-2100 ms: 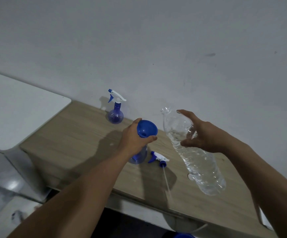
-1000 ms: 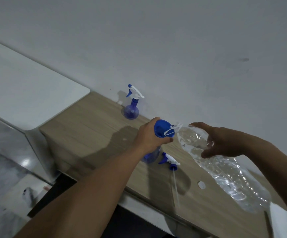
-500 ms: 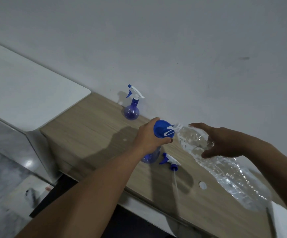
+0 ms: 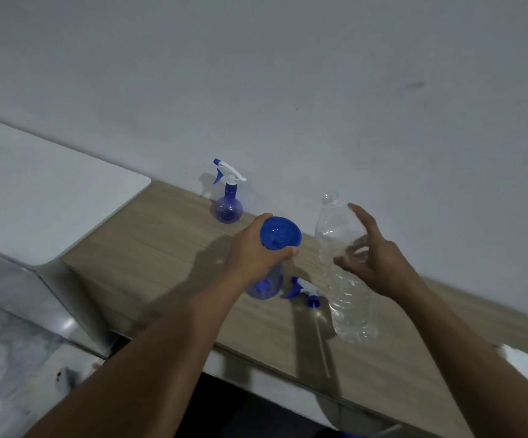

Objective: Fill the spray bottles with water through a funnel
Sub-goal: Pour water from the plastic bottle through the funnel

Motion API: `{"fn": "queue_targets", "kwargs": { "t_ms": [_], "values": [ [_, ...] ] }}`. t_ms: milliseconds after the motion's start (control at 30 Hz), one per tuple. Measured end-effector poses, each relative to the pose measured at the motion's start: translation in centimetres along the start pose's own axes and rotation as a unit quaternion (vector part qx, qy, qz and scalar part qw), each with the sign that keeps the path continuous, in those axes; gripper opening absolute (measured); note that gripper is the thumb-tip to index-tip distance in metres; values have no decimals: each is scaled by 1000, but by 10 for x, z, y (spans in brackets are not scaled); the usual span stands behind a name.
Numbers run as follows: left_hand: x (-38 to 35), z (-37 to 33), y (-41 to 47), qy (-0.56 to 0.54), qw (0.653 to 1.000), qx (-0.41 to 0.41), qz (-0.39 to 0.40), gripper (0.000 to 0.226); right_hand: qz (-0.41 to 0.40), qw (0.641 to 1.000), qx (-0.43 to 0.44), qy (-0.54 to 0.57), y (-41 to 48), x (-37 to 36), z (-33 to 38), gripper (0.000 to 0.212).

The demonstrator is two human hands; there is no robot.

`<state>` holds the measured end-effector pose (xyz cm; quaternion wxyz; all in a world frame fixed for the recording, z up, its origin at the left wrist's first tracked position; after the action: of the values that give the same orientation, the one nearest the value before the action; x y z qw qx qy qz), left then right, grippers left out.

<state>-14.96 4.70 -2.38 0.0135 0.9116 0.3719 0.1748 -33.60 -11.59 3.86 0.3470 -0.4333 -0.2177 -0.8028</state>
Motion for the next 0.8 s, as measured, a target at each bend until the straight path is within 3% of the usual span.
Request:
{"fn": "queue_targets", "kwargs": {
  "t_ms": [267,800],
  "values": [
    [-3,-2,-1,10,1000,13,-9,86,-128,983,-63,119,6,-15,-39,100],
    [-5,-8,-4,17,1000,19,-16,77,-214,949,-129,193,16,-21,-79,101]
  ]
}}
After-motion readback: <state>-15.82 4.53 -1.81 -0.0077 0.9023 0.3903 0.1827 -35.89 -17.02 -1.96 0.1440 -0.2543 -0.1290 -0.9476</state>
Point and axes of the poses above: each hand's wrist, its own y-axis towards the middle knuckle, its own x-axis out of the back of the hand, z = x × y, the point moved 2 cm from there along y, towards the middle knuckle, and after that the axes turned 6 degrees about -x, right-handed, at the moved point
